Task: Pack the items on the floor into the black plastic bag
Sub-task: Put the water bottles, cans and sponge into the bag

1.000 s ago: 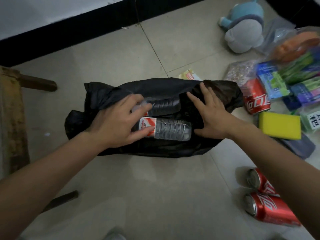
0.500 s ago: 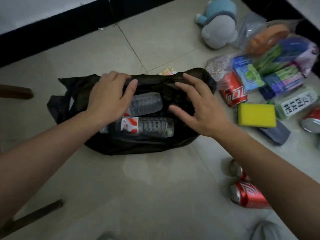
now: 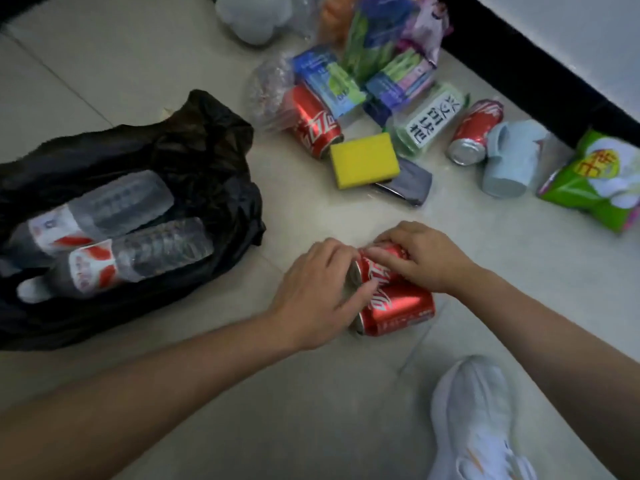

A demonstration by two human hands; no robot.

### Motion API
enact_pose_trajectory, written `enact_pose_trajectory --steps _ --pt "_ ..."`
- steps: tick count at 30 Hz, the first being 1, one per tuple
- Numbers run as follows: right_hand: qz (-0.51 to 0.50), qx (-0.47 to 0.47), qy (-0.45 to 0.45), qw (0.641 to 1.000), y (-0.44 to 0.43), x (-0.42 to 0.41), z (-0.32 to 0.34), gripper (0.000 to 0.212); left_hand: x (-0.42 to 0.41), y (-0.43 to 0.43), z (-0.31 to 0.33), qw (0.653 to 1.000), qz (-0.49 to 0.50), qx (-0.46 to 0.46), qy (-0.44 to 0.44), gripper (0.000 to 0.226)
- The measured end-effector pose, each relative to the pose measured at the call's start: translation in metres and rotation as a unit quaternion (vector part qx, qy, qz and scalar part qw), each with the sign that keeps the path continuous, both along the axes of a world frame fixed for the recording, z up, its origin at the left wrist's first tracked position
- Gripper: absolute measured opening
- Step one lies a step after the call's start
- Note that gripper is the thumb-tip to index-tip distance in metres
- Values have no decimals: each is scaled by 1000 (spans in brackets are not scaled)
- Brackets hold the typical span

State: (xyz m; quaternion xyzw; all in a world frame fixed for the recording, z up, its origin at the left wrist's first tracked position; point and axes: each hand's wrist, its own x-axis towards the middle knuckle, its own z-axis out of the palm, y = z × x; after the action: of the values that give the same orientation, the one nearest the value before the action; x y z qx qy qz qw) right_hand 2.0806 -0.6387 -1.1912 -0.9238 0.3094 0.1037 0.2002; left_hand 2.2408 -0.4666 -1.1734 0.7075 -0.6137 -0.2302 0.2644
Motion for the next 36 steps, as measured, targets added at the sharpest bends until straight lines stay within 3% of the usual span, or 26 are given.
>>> enact_pose_trajectory --steps 5,7,9,13,15,17,21,25,28,31,32,34,36 --pt "-141 -113 -40 983 -3 -9 -9 62 -64 -4 -37 997 9 71 -15 79" --pt "-177 -117 -32 977 -5 -8 -8 62 -72 -8 -44 995 -37 77 -46 82" --pt "-205 -109 -10 973 -6 -6 -6 58 -68 -9 -46 996 -57 73 -21 80" --pt "-213 -79 -23 974 -16 24 12 60 -25 -2 -15 998 7 53 32 77" --pt "-225 -41 -81 970 -15 58 38 61 15 7 17 998 46 27 30 75" --pt "-287 16 -160 944 -12 99 70 59 63 23 52 996 86 7 9 75" --pt "-386 198 -327 840 -4 190 116 66 151 68 101 979 196 27 -45 77" --pt "-278 373 -355 810 31 258 139 89 196 116 100 956 282 49 -64 80" --pt "-152 452 -270 836 76 283 133 79 201 148 65 940 327 82 -52 80" --pt "-115 437 -149 880 112 288 101 80 195 176 27 942 317 102 -39 78" --pt "-103 392 -124 906 120 287 87 81 192 184 20 946 304 109 -35 77" --pt "-24 212 -71 974 127 284 62 87 185 195 11 954 266 124 -62 74" --pt "60 68 -68 994 123 279 50 91 183 201 5 961 223 127 -99 72"
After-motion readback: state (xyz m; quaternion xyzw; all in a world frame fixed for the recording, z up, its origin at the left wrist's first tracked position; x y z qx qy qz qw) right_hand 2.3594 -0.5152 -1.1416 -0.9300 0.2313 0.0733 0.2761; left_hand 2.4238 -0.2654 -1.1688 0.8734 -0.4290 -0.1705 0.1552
